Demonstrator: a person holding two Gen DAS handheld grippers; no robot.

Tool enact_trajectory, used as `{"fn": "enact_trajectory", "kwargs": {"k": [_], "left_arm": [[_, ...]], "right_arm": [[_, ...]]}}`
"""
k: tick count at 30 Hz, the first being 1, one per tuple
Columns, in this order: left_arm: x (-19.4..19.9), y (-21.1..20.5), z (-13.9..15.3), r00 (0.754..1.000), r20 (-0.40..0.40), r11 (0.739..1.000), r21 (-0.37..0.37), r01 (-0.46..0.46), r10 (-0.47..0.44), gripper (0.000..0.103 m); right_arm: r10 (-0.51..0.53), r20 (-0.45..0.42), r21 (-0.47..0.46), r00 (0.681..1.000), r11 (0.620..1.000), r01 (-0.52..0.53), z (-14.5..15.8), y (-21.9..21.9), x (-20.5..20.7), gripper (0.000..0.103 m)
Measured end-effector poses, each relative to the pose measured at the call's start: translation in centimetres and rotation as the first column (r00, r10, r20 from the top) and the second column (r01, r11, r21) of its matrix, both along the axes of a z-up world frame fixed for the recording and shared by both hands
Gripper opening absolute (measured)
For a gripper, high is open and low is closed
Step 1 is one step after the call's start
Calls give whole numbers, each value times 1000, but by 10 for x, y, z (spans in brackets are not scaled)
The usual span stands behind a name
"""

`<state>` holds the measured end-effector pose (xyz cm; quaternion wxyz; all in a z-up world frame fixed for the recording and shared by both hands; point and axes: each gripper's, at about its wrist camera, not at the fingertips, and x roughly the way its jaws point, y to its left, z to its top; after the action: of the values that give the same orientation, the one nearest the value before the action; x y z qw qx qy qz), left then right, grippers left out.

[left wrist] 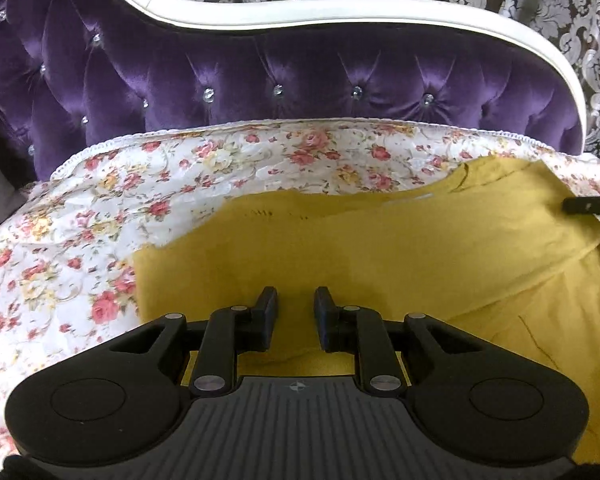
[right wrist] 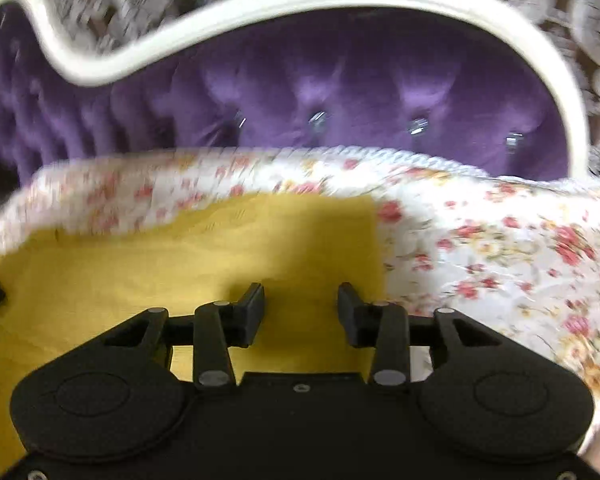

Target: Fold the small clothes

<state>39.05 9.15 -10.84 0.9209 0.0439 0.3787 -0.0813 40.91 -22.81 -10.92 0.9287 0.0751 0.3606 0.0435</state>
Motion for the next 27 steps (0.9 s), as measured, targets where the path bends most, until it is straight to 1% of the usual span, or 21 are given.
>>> {"fn": "enact_trajectory", "kwargs": {"k": [1, 3, 5, 8, 10, 15, 20, 22, 23, 24, 25, 27], "left_arm": [[-5, 1, 5, 1000, 1, 1000, -6, -2, 2, 21], [-22, 4, 17, 1000, 22, 1000, -31, 5, -4, 26], [-42, 8, 27, 999, 38, 999, -54, 9, -7, 40], [-80, 17, 40, 999, 52, 994, -107, 11, -6, 50], [-106, 22, 45, 999, 51, 991, -137, 6, 1, 54], [-173, 27, 46, 1000, 24, 985, -173, 6, -2, 54], [-229, 21, 30, 999, -29, 986, -169, 9, -14, 55], [-247, 19, 24, 999, -48, 985, -172, 3, -12, 55], [-257, 18, 21, 998, -56, 984, -177, -2, -8, 55], [-265, 18, 18, 998, -60, 983, -183, -10, -1, 55], [-272, 18, 16, 998, -62, 982, -187, -17, 6, 55], [-286, 19, 14, 999, -48, 982, -187, -34, 26, 55]], "right_arm": [[-15, 22, 29, 1000, 999, 14, 7, -7, -10, 54], [-21, 61, 55, 998, 998, 18, 21, -14, -28, 54], [-23, 84, 76, 996, 997, 16, 35, -23, -51, 54], [-21, 98, 127, 995, 992, 8, 48, -33, -83, 58], [-11, 95, 147, 995, 989, -3, 53, -39, -116, 58], [4, 65, 192, 998, 981, -17, 51, -42, -187, 59], [35, -5, 234, 999, 972, -33, 37, -35, -246, 59], [46, -35, 247, 998, 968, -36, 30, -31, -265, 61], [46, -45, 248, 998, 968, -33, 27, -30, -272, 64], [42, -54, 252, 998, 967, -27, 24, -29, -279, 66], [36, -63, 264, 997, 964, -18, 21, -29, -286, 67], [21, -77, 298, 997, 955, 3, 13, -31, -295, 67]]}}
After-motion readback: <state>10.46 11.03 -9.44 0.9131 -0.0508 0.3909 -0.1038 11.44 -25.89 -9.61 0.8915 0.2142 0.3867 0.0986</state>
